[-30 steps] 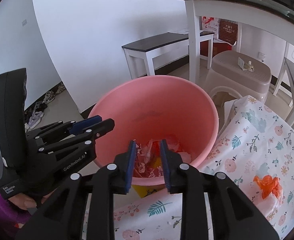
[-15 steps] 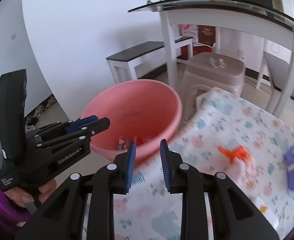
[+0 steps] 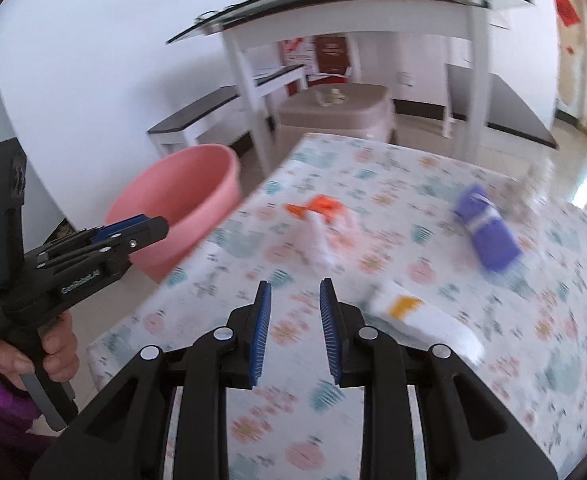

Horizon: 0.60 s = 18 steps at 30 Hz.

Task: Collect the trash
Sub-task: 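Move both open tools back over the table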

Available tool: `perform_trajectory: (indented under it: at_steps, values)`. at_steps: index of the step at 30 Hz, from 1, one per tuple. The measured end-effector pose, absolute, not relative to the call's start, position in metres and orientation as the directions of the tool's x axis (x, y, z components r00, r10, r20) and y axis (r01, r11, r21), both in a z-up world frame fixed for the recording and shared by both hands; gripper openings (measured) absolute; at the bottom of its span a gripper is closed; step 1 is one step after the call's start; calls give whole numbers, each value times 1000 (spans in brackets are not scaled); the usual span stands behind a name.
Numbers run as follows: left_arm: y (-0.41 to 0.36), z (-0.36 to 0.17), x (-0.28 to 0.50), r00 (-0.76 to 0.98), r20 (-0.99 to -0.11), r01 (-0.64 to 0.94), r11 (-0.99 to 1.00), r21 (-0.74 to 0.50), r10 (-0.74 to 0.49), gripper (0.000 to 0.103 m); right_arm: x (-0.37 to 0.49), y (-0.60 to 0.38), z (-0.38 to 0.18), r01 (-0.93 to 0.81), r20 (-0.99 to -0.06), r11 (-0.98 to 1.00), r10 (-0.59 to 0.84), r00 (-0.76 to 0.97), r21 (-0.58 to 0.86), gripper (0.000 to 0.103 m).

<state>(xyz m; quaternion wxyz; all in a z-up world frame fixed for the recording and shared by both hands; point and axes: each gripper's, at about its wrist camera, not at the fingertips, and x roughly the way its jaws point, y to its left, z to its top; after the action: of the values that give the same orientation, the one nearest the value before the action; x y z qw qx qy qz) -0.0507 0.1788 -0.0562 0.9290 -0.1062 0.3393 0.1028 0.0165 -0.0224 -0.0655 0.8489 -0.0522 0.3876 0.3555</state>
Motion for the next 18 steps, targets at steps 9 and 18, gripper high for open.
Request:
perform_trajectory:
  at_steps: [9,18]
  values:
    - [129,-60,-23,737,-676,-147,979,-138,15,33,18,-70,-75,-563,-701,809,499,509,167,29]
    - [91,-68,0,709,-704,-78,989,-127,-35,33,21,-102,-78,-506,-693,842,478,539,187,35]
